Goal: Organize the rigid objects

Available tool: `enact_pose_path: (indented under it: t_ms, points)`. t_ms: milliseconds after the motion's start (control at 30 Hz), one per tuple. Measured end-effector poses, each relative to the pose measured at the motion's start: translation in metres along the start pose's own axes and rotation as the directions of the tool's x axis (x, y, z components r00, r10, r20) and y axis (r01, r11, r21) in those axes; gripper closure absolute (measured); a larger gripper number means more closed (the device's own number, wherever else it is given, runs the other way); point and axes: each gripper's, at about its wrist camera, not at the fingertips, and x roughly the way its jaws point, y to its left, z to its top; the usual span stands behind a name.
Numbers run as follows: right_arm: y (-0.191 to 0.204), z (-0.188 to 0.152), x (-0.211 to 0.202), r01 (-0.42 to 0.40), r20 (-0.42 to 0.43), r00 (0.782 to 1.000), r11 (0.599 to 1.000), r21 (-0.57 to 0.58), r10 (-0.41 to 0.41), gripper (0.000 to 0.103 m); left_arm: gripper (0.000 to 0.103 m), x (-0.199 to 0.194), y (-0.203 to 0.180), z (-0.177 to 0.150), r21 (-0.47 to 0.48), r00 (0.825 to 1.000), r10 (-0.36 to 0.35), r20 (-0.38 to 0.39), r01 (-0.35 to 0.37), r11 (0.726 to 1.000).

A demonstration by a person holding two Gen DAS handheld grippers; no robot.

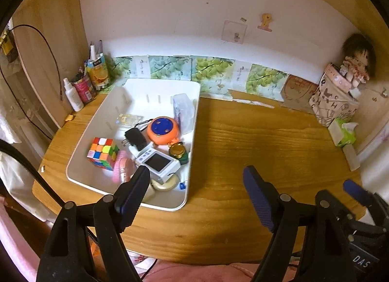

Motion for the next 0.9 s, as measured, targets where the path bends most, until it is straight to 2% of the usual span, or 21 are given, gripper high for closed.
enact_pose_path:
  t_ms: [100, 167, 200, 267, 467, 600, 900]
  points:
    - [0.004, -0.001, -0.001, 0.001, 0.008, 1.0, 1.0, -0.017, -0.001, 0.017, 0.016, -0.002, 0.005, 0.0, -0.019, 1.0, 0.004, 0.012, -0.004, 1.0]
    - [0.008, 0.0, -0.001, 0.009, 0.008, 1.0, 0.999, -0.032, -0.009, 0.01, 0.012, -0.006, 0.007, 0.001, -0.026, 0.999, 0.02, 0.036, -0.019, 0.999]
    - [0.01, -0.001, -0.001, 0.012, 0.006, 1.0, 0.999, -0.039, -0.012, 0.0, 0.01, -0.007, 0.006, 0.0, -0.022, 0.998, 0.032, 0.045, -0.031, 0.999]
    - [0.014, -0.001, 0.0, 0.011, 0.004, 1.0, 0.999, -0.052, -0.011, 0.0, 0.005, -0.007, 0.003, -0.001, -0.002, 0.998, 0.052, 0.045, -0.052, 0.999]
    - [0.02, -0.001, 0.008, 0.001, -0.012, 1.0, 0.997, -0.083, -0.002, 0.0, 0.004, 0.0, 0.002, -0.002, 0.011, 0.995, 0.095, 0.024, -0.095, 0.995]
    - [0.022, 0.003, 0.014, -0.007, -0.017, 1.0, 0.995, -0.096, 0.006, 0.0, 0.004, -0.001, 0.004, 0.001, 0.002, 0.993, 0.114, 0.039, -0.114, 0.993]
    - [0.027, 0.011, 0.027, -0.021, -0.044, 0.999, 0.991, -0.135, 0.015, 0.0, 0.004, 0.007, 0.003, 0.006, 0.002, 0.99, 0.132, 0.043, -0.132, 0.991]
